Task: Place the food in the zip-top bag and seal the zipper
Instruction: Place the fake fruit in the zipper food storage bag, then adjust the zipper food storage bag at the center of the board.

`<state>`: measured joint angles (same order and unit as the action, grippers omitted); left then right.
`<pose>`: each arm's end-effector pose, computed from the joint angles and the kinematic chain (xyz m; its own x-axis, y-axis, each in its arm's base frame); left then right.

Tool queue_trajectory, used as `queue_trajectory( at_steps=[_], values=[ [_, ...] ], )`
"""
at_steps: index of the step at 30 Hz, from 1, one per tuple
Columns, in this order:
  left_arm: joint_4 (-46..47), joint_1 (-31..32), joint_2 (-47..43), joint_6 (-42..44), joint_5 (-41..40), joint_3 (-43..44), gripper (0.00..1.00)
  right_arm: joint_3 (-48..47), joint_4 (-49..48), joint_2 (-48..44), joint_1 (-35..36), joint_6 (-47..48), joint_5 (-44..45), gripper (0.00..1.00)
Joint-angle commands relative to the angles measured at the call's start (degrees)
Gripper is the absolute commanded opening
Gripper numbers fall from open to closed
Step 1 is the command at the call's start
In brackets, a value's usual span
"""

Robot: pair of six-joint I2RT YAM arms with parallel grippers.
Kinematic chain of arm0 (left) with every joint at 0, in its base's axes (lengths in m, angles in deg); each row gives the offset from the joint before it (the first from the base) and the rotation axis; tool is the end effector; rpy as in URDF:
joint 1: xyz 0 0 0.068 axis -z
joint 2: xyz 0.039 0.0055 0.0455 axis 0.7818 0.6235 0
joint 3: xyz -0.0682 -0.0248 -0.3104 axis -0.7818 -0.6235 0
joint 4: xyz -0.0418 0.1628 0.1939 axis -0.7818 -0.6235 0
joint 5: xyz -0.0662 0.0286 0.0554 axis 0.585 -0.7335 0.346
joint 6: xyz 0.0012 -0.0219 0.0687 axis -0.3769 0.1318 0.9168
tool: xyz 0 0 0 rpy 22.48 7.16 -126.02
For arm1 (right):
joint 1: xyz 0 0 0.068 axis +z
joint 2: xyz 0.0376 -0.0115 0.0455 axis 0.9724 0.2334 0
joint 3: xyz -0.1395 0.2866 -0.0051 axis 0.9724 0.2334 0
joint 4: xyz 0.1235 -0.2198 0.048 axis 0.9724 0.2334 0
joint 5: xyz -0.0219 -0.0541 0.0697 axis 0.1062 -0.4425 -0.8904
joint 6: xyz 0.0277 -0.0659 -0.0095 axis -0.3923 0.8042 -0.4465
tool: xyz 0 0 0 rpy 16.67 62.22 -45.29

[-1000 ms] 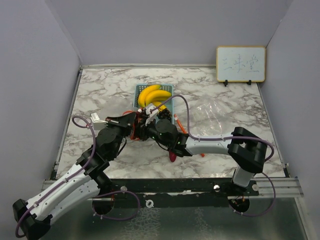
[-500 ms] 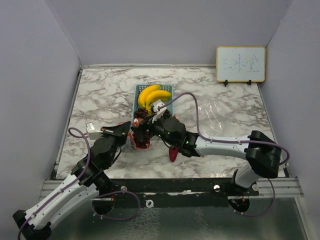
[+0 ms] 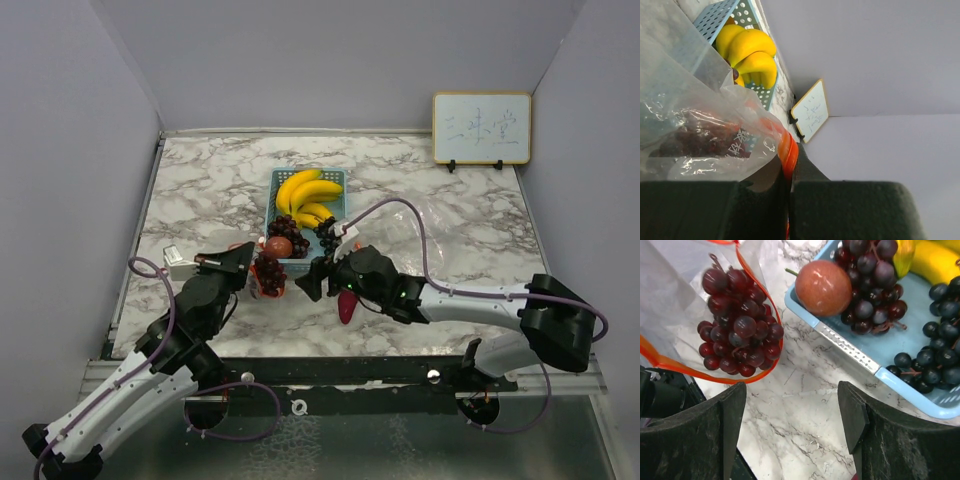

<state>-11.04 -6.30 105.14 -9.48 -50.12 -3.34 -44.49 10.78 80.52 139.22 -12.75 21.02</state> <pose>0.0813 -0.0298 0.2814 -0.1369 -0.9809 -0.1385 -0.1084 0.1538 -0.9821 0.1525 0.2735 0.2709 -0.5020 0.0026 -0.8649 -0.6442 0.6660 0.3759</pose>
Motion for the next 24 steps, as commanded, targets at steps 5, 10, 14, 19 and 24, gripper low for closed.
queue_trajectory(
  at_steps=[5,10,14,19,24],
  values=[
    [4.1,0.1,1.4,1.5,-0.6,2.8,0.00,-1.9,-6.5,8.1,-2.3,-8.0,-12.9,0.72],
    [5.5,0.1,2.1,1.5,0.3,2.8,0.00,-3.2,-11.9,12.7,-3.8,-11.9,-17.6,0.71],
    [6.8,0.1,2.8,1.5,1.1,2.4,0.00,-4.1,-15.9,15.3,-4.5,-14.7,-20.3,0.70],
    [8.8,0.1,3.5,1.3,1.9,1.9,0.00,-6.7,-18.8,19.3,-4.5,-16.1,-24.2,0.68],
    [10.9,0.1,4.0,3.1,1.9,2.9,0.00,-6.2,-21.2,21.6,-4.5,-17.9,-26.5,0.64]
  ],
)
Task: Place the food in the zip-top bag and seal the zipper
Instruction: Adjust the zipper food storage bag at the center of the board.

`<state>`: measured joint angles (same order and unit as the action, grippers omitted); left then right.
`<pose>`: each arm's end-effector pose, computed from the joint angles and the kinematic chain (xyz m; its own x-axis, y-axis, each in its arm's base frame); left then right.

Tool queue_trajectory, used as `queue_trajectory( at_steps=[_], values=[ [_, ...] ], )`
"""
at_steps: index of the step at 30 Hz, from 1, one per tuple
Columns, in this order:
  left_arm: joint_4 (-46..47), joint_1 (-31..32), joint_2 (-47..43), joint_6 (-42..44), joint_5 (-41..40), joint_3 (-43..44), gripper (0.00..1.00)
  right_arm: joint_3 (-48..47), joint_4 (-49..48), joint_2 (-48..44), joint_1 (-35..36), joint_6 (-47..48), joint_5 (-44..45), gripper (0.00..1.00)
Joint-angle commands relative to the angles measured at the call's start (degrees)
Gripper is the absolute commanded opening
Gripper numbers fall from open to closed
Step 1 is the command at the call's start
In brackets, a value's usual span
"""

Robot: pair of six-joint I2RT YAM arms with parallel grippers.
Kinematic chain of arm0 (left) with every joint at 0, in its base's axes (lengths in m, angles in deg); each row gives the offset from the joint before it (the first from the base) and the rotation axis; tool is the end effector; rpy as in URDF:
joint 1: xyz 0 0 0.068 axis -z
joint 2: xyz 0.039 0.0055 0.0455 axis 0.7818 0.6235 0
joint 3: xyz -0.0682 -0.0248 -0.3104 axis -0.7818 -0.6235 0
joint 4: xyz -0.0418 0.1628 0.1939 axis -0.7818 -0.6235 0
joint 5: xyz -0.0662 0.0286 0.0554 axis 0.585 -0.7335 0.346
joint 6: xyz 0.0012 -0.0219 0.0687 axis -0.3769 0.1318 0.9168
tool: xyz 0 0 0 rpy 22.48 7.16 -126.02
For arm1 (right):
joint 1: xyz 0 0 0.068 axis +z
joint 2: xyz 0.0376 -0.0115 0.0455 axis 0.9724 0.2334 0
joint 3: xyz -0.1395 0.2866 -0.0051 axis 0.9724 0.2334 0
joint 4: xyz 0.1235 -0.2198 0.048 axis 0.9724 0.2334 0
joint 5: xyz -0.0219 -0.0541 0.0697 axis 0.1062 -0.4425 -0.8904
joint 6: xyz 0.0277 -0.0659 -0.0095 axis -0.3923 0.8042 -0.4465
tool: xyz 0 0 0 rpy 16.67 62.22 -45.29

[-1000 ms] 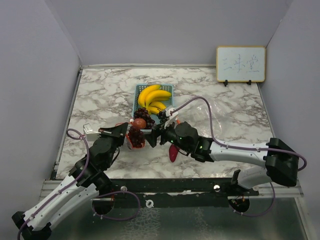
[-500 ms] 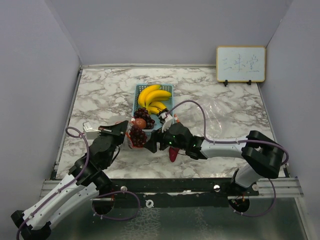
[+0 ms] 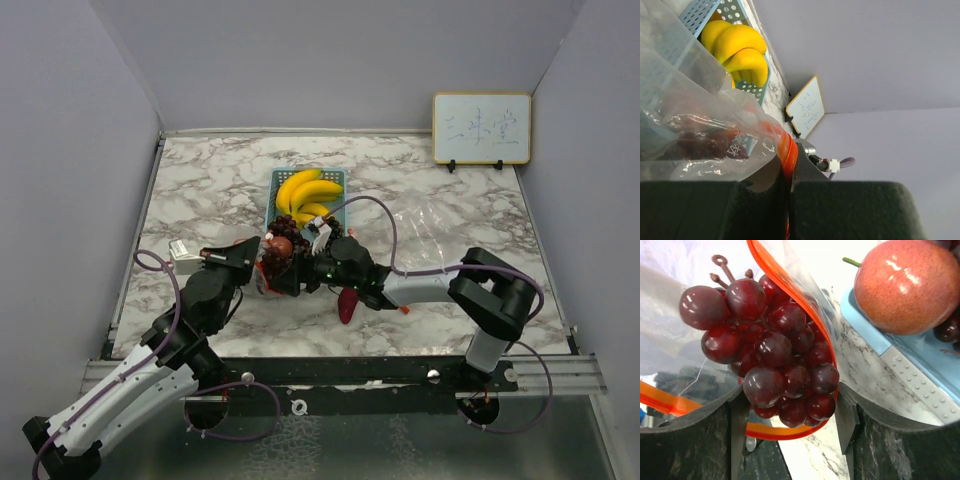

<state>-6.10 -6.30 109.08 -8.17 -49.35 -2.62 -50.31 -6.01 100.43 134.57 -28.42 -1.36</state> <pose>0.0901 -0.0396 0.2916 -0.1493 -0.9786 -0.1416 -0.0836 0.1552 -0.9843 0.1953 0.3378 0.2263 -0.7499 0.0478 -0.6599 -0.5848 0.4186 0.6948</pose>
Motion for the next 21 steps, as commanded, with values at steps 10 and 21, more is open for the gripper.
queue_trajectory(
  at_steps=[10,21],
  values=[
    [-7.6,0.1,-3.4,2.9,-2.7,1.8,0.00,-4.1,10.7,-8.0,0.1,8.5,6.6,0.02],
    [-26.9,0.1,-16.7,-5.1,-8.5,-4.0,0.00,-17.2,34.9,-13.0,0.1,20.5,9.5,0.02]
  ],
)
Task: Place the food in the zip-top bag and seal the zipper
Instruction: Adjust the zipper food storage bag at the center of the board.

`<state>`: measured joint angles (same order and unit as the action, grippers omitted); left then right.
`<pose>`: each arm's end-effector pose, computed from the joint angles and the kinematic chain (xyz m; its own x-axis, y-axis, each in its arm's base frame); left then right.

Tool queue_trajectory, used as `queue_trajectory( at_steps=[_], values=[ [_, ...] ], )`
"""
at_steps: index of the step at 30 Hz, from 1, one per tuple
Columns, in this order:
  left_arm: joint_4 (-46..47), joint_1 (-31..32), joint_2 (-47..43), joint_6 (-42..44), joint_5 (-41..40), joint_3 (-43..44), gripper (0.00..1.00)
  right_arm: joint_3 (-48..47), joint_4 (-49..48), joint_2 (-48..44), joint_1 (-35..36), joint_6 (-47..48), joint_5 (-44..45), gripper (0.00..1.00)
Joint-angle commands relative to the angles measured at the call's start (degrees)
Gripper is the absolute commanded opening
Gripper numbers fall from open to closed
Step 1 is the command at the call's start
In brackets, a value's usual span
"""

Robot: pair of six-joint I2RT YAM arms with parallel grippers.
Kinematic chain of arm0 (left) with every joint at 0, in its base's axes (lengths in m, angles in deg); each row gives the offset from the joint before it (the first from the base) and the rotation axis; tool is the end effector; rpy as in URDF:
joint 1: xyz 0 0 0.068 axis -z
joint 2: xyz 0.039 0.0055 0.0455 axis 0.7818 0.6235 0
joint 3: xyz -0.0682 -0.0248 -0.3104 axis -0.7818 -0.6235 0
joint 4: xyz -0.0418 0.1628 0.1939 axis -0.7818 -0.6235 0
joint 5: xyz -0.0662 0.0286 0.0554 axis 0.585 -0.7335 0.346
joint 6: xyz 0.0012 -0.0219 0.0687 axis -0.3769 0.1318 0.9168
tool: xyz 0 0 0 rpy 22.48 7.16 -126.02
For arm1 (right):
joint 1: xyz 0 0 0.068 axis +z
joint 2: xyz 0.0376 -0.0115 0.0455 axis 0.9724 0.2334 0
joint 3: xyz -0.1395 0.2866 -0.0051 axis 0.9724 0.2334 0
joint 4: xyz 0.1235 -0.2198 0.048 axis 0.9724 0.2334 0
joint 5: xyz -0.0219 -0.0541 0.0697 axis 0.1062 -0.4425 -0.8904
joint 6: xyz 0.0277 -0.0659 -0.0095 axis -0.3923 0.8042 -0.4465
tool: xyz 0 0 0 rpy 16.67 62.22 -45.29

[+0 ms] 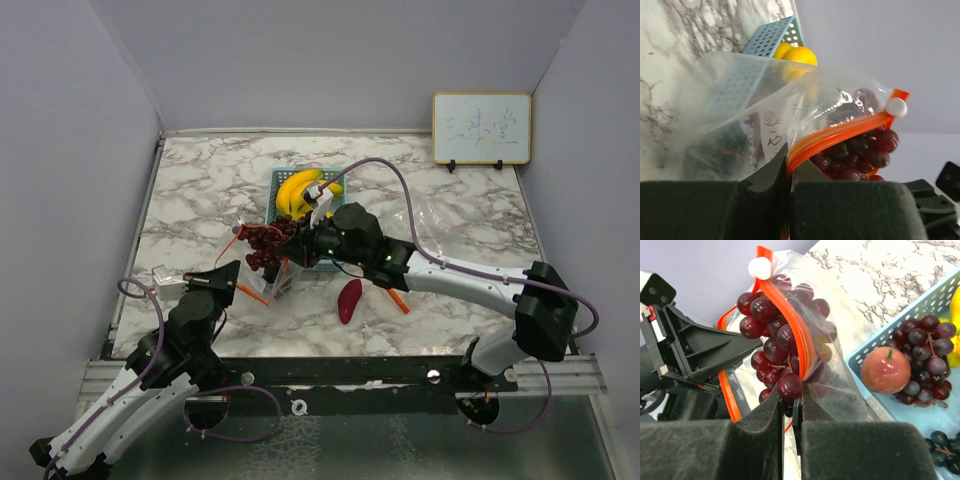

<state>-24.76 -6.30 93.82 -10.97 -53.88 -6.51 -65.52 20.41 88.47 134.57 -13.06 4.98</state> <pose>0.0597 -0.0038 0.2430 -0.0796 -0.9797 -0.1838 -0.1797 0.1955 -0.9641 0.1937 0.3229 0.3366 -0.5441 -0.0105 -0.8390 -0.7303 0.4982 0.4673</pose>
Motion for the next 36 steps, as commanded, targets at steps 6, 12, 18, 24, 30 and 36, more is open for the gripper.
queue_trajectory(
  at_steps=[6,12,18,24,30,36],
  values=[
    [-7.6,0.1,6.5,6.7,-8.2,5.8,0.00,-8.5,14.9,0.7,0.1,9.6,0.1,0.02],
    [-5.8,0.1,16.8,14.5,-9.1,9.8,0.00,-16.0,27.5,4.4,0.1,15.0,6.3,0.10],
    [5.2,0.1,18.1,12.1,-2.4,0.6,0.00,-12.3,26.5,4.6,0.1,12.3,5.4,0.42],
    [2.5,0.1,15.3,9.4,-2.4,-1.7,0.00,-10.5,29.9,0.1,0.1,11.2,10.2,0.60],
    [-1.3,0.1,11.7,11.1,-3.3,2.2,0.00,-5.5,44.8,-6.2,0.1,-0.2,17.7,0.71],
    [-0.7,0.1,9.2,13.5,-3.4,4.8,0.00,7.9,48.2,-12.3,0.1,-11.7,19.4,0.77]
  ],
)
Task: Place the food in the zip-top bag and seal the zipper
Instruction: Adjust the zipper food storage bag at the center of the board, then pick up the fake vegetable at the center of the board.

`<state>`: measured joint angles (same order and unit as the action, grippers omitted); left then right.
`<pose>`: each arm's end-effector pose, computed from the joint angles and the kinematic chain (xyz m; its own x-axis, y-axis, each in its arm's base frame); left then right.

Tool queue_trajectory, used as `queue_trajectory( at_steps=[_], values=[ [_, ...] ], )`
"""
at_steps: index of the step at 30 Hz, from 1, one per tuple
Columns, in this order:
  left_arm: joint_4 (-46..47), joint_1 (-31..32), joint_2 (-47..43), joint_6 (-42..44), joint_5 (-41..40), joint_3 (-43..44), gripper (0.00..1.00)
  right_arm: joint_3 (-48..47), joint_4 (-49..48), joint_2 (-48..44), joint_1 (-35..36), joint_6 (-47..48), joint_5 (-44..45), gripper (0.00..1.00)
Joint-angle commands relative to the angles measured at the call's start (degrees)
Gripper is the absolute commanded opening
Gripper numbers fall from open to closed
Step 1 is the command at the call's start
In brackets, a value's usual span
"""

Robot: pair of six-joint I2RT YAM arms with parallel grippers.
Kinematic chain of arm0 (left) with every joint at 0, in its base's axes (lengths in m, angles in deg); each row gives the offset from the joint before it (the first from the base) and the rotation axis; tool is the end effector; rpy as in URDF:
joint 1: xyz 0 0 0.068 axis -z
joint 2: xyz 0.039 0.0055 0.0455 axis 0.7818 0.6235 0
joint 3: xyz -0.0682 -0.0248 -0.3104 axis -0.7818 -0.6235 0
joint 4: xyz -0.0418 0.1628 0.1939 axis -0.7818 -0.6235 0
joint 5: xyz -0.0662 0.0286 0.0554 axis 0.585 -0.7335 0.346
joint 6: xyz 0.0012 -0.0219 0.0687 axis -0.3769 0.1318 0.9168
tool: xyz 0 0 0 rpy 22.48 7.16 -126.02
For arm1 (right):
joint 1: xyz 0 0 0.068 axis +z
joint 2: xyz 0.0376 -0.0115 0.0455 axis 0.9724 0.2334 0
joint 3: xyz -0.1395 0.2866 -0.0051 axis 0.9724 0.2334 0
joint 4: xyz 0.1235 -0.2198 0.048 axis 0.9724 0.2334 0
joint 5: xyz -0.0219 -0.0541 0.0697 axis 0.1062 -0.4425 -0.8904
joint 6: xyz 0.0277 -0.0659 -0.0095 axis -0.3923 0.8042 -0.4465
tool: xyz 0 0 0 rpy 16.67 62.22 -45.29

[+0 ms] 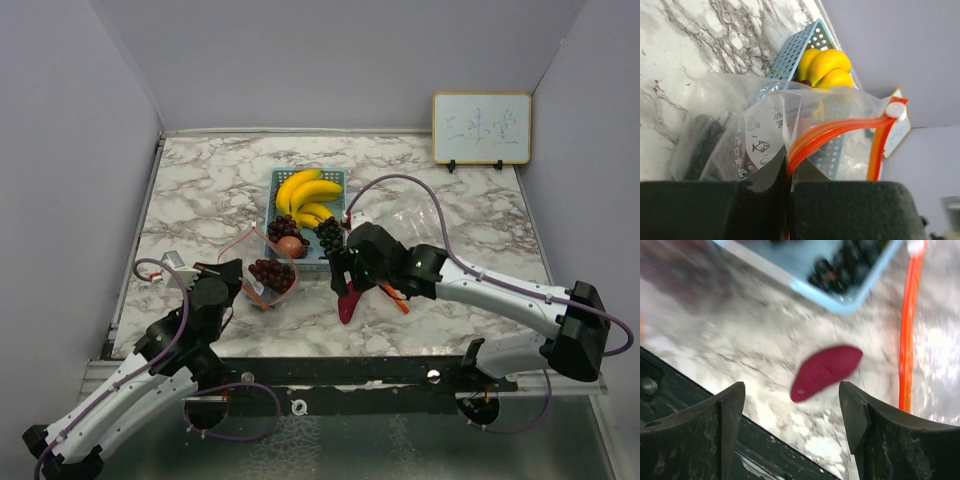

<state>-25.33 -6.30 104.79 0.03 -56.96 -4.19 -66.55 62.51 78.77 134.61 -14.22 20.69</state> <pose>0.0758 -0.0167 0.2496 -0.1087 -0.8772 -0.4676 -0.2713 0.4787 -0.8350 0.1621 0.2418 0.3151 -0.7144 -0.2582 -0.6503 -0.4982 0.8403 0.2138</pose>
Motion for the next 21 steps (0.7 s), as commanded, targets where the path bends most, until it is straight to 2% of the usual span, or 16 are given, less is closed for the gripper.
queue_trajectory(
  at_steps=[1,5,8,13,21],
  values=[
    [0.6,0.1,-2.1,3.3,-0.4,2.5,0.00,10.7,4.7,-2.6,0.0,-11.9,3.5,0.78],
    [1.5,0.1,-1.9,3.9,0.4,1.9,0.00,14.3,-1.1,1.2,0.1,-16.6,4.0,0.84],
    [2.2,0.1,-1.6,2.5,2.7,0.3,0.00,12.8,-4.6,6.3,0.1,-18.3,4.2,0.87],
    [1.6,0.1,-3.5,1.2,4.5,-0.3,0.00,12.0,-9.3,11.1,0.1,-20.9,5.5,0.87],
    [-3.5,0.1,-8.8,0.5,1.7,0.7,0.00,13.8,-15.2,13.6,0.1,-20.8,9.5,0.81]
  ],
)
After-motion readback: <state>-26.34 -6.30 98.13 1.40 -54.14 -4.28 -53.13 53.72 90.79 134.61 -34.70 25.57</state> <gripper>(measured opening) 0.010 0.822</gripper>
